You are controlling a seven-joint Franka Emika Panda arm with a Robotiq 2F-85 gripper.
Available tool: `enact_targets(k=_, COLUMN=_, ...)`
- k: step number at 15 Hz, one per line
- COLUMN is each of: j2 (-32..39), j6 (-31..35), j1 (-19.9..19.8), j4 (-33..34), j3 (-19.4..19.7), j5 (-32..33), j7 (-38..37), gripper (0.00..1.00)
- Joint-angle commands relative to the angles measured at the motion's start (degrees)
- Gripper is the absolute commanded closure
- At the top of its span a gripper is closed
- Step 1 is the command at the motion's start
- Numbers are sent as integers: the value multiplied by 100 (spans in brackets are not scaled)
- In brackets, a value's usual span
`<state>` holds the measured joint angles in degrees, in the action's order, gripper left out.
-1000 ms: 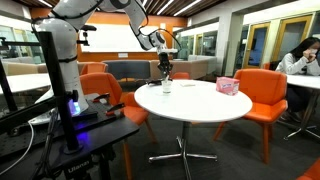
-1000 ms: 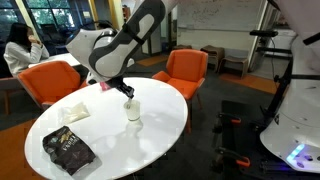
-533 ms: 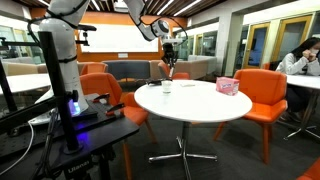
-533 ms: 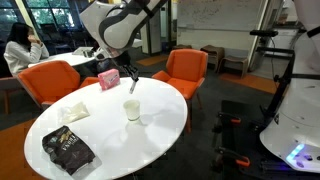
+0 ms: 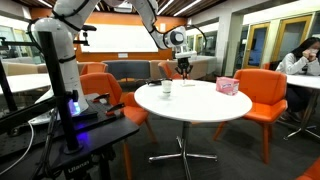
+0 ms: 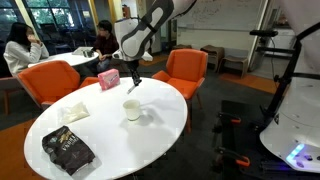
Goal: Put the marker on the table
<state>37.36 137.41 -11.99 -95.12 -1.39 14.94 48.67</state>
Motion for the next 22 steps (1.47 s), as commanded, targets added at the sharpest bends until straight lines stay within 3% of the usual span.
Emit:
enact_targets(k=1, j2=564, j6=653, j1=-331, j4=291, j3=-219, j5=-508, j7=58, gripper=95)
enact_targets(k=5, j2=1040, j6=908, j1=-405, j4=495, j3=-149, j5=-393, j7=25, gripper=95)
enact_targets(k=15, j2=1430, j6=-1195, j1=240, j4=1301, j3=534, j5=388, j7=-663, gripper=95)
enact_targets(k=16, j2=1484, j6=-1330, j1=248, j4=1377, j3=512, j5=429, j7=-657, gripper=56)
enact_targets(k=18, j2=1634, j6=-1568, j1=262, j4=1543, j3=468, j5=464, j7=-661, gripper=48)
enact_targets(k=22, j2=1857, j6=-1646, j1=313, j4=1744, j3=478, j5=534, j7=-719, gripper=17)
